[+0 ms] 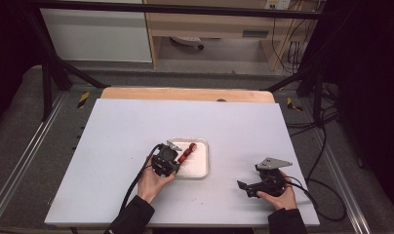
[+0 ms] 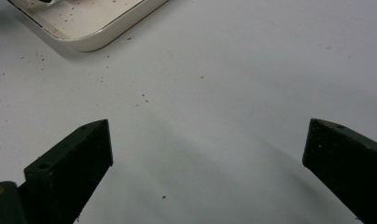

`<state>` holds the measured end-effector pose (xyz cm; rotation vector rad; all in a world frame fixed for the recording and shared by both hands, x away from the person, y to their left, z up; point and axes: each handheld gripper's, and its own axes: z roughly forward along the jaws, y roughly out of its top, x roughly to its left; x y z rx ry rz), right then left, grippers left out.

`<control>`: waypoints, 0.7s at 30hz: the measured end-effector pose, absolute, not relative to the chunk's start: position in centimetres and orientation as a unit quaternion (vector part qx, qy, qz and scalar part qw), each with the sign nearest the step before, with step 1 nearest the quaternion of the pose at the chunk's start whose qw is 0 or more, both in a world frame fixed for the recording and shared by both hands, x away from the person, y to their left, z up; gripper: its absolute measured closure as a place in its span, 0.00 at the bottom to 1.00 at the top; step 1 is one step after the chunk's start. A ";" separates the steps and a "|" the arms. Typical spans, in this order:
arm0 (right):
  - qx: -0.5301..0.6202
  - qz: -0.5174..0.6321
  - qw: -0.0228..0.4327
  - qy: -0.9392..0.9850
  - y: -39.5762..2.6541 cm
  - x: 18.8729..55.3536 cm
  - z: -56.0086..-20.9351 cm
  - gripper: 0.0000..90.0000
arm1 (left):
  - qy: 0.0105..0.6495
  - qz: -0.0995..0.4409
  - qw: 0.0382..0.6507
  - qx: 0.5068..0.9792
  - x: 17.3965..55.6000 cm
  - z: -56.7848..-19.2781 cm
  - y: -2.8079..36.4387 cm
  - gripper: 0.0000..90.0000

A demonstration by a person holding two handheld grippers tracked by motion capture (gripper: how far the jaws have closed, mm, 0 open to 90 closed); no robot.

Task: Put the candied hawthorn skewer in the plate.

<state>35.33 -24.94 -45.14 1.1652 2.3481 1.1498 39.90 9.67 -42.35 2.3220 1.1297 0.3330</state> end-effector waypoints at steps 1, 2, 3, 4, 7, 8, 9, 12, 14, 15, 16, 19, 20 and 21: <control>0.404 0.398 0.139 0.812 -24.9 35.3 -45.1 0.02 | 0.415 0.124 0.273 0.859 39.8 -42.2 9.8 0.81; 0.404 0.398 0.139 0.811 -24.9 35.3 -45.1 0.02 | 0.410 0.126 0.278 0.859 39.7 -42.0 9.9 0.78; 0.406 0.400 0.138 0.810 -24.9 35.3 -45.1 0.02 | 0.405 0.129 0.285 0.859 39.6 -41.8 10.0 0.74; 0.405 0.401 0.138 0.810 -25.0 35.3 -45.1 0.02 | 0.399 0.129 0.291 0.860 39.5 -41.6 10.2 0.71; 0.407 0.401 0.140 0.809 -25.0 35.3 -45.0 0.02 | 0.385 0.129 0.308 0.860 39.3 -41.1 10.6 0.59; 0.407 0.402 0.140 0.808 -25.1 35.3 -45.0 0.02 | 0.379 0.127 0.312 0.862 39.2 -41.0 10.8 0.56; 0.407 0.403 0.140 0.808 -25.1 35.4 -44.9 0.02 | 0.376 0.124 0.318 0.861 39.1 -40.9 10.9 0.52; 0.409 0.405 0.139 0.806 -25.1 35.3 -44.9 0.02 | 0.364 0.117 0.326 0.865 38.9 -40.5 11.5 0.40; 0.411 0.408 0.139 0.804 -25.1 35.4 -44.8 0.02 | 0.358 0.116 0.327 0.867 38.7 -40.3 11.9 0.35; 0.410 0.408 0.140 0.804 -25.2 35.4 -44.8 0.02 | 0.357 0.118 0.329 0.866 38.6 -40.2 12.2 0.33; 0.409 0.408 0.140 0.804 -25.2 35.4 -44.8 0.02 | 0.355 0.119 0.331 0.866 38.5 -40.2 12.5 0.30; 0.409 0.408 0.139 0.804 -25.2 35.4 -44.8 0.02 | 0.351 0.118 0.333 0.867 38.1 -40.0 13.6 0.23; 0.410 0.409 0.138 0.803 -25.2 35.4 -44.7 0.02 | 0.351 0.119 0.337 0.866 37.9 -40.1 14.1 0.21; 0.410 0.409 0.138 0.804 -25.2 35.4 -44.7 0.02 | 0.350 0.119 0.340 0.865 37.7 -40.1 14.5 0.20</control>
